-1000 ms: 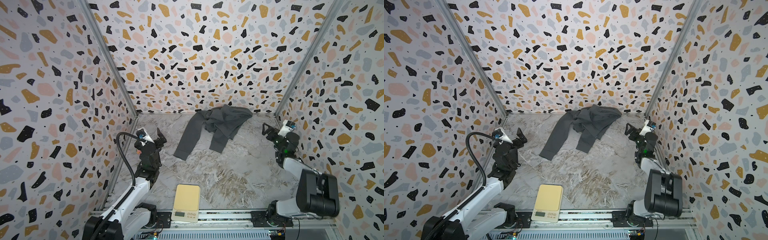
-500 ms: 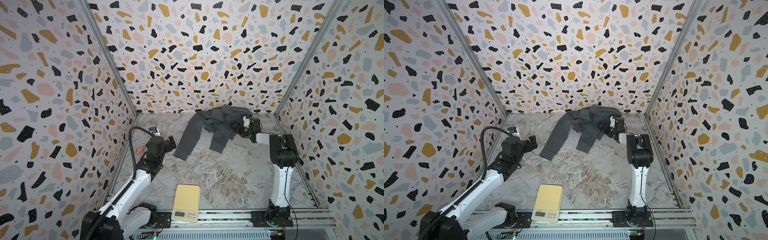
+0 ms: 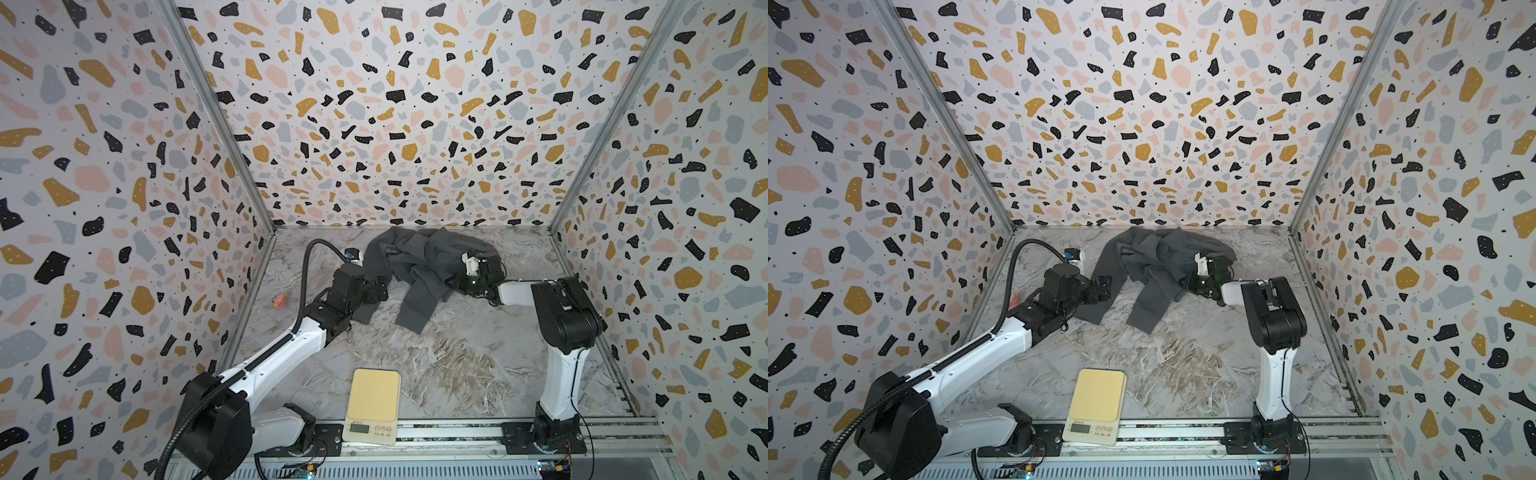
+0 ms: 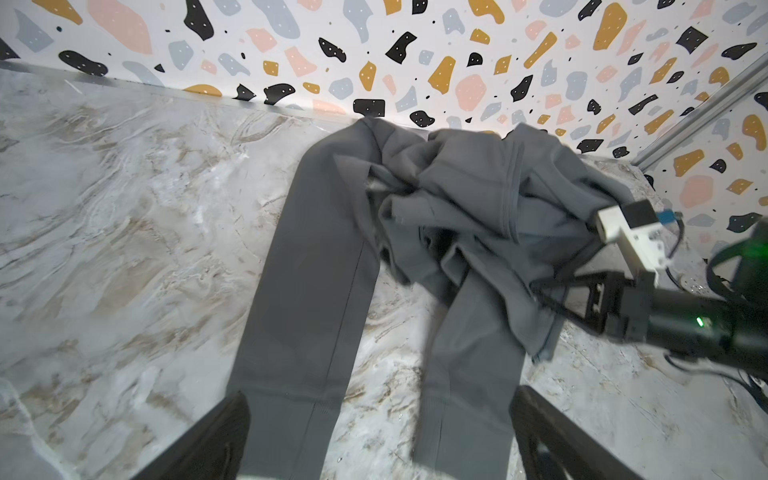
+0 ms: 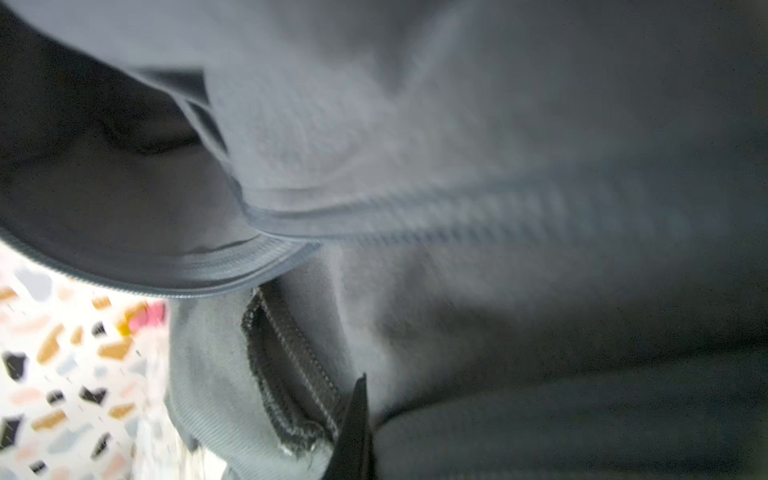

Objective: Zip up the jacket

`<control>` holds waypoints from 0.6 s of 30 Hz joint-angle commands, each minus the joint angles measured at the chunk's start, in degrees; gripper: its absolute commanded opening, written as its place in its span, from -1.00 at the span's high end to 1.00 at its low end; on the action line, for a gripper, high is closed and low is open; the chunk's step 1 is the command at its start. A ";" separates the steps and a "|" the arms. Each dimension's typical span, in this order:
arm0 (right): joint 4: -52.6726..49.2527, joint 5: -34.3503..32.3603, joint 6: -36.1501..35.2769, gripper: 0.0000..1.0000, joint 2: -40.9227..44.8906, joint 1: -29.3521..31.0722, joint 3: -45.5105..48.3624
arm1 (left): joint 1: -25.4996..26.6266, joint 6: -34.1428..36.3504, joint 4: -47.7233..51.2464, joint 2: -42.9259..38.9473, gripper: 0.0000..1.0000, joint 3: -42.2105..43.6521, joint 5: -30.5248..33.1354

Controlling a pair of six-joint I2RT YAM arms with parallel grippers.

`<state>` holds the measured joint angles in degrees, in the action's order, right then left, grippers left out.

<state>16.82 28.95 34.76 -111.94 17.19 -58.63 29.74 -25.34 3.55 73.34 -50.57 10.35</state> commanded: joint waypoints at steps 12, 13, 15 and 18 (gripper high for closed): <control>-28.07 -10.41 -8.07 -0.24 38.36 13.63 15.48 | 4.29 0.06 -2.06 7.47 -1.00 -5.73 1.49; -30.04 -11.71 -8.62 -0.29 39.28 14.76 12.67 | 4.30 0.04 -2.06 7.17 -1.00 -5.53 1.97; -33.06 -14.03 -9.70 -0.37 39.25 16.58 7.67 | 4.28 -0.01 -1.54 6.29 -0.99 -5.04 3.37; -36.35 -18.67 -12.22 -0.48 35.35 19.19 0.62 | 4.28 -0.46 -0.62 3.64 -0.99 -3.34 6.51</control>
<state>-12.86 15.94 25.54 -74.41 34.85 -53.10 33.98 -25.34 3.38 80.01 -55.35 13.15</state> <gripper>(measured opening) 0.733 0.997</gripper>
